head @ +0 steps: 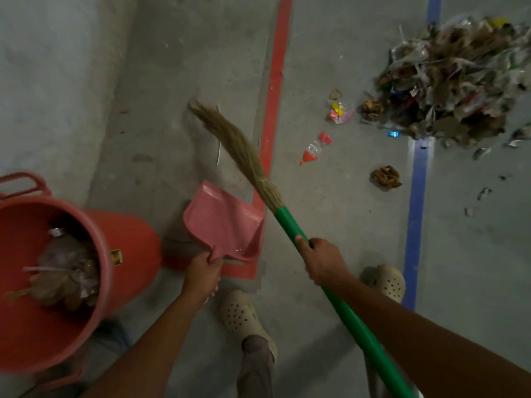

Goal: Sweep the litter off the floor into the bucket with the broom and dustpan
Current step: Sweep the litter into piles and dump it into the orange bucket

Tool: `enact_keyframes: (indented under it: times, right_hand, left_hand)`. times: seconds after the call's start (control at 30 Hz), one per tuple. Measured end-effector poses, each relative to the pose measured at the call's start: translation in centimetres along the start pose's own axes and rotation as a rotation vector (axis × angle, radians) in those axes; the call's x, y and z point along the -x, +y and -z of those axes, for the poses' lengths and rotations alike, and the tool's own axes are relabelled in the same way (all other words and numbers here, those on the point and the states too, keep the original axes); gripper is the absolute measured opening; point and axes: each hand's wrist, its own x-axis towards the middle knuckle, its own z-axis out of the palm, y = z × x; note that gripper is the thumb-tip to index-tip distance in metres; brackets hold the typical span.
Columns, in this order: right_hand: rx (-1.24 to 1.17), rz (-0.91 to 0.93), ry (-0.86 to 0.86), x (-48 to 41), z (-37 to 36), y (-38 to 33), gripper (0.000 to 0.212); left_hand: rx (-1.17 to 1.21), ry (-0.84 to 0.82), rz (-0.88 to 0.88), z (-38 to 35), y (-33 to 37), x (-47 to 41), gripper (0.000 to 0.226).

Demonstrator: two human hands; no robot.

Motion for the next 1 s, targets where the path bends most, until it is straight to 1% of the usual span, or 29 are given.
enact_keyframes:
  times: [0.1, 0.2, 0.3, 0.4, 0.47, 0.6, 0.7, 0.8, 0.9, 1.0]
  right_hand:
    - [0.035, -0.082, -0.075, -2.7, -0.2, -1.5, 0.058]
    - [-0.061, -0.179, -0.098, -4.9, 1.3, -0.3, 0.060]
    - [-0.124, -0.270, -0.043, -6.2, 3.9, 2.9, 0.061]
    - [-0.266, -0.368, 0.025, -6.5, 7.5, 7.0, 0.058]
    - [-0.339, -0.397, 0.087, -6.3, 10.1, 9.9, 0.058]
    - [-0.374, -0.332, 0.249, -4.4, 13.8, 14.2, 0.056]
    - [-0.365, -0.267, 0.264, -2.3, 14.6, 15.0, 0.051]
    - [-0.303, -0.149, 0.198, -0.5, 14.2, 13.9, 0.049]
    - [-0.181, -0.040, 0.089, 0.0, 12.2, 10.4, 0.043]
    - [-0.012, 0.038, 0.016, -1.4, 8.3, 6.1, 0.051]
  left_hand:
    - [-0.039, 0.028, -0.006, 0.2, 0.4, -0.7, 0.028]
    - [-0.102, 0.044, -0.045, 0.0, 1.3, -1.2, 0.030]
    - [-0.110, 0.018, -0.076, -0.7, 2.6, -1.6, 0.033]
    - [-0.112, -0.003, -0.086, -2.1, 4.5, -2.0, 0.031]
    - [-0.122, -0.013, -0.101, -3.5, 6.0, -2.1, 0.031]
    - [-0.128, -0.029, -0.115, -6.7, 9.0, -1.6, 0.022]
    - [-0.138, -0.022, -0.117, -8.3, 9.9, -1.3, 0.022]
    - [-0.146, 0.003, -0.105, -9.1, 10.4, -0.8, 0.024]
    - [-0.109, 0.036, -0.059, -8.6, 10.3, -1.1, 0.023]
    - [-0.148, 0.061, -0.012, -6.8, 9.2, -1.8, 0.033]
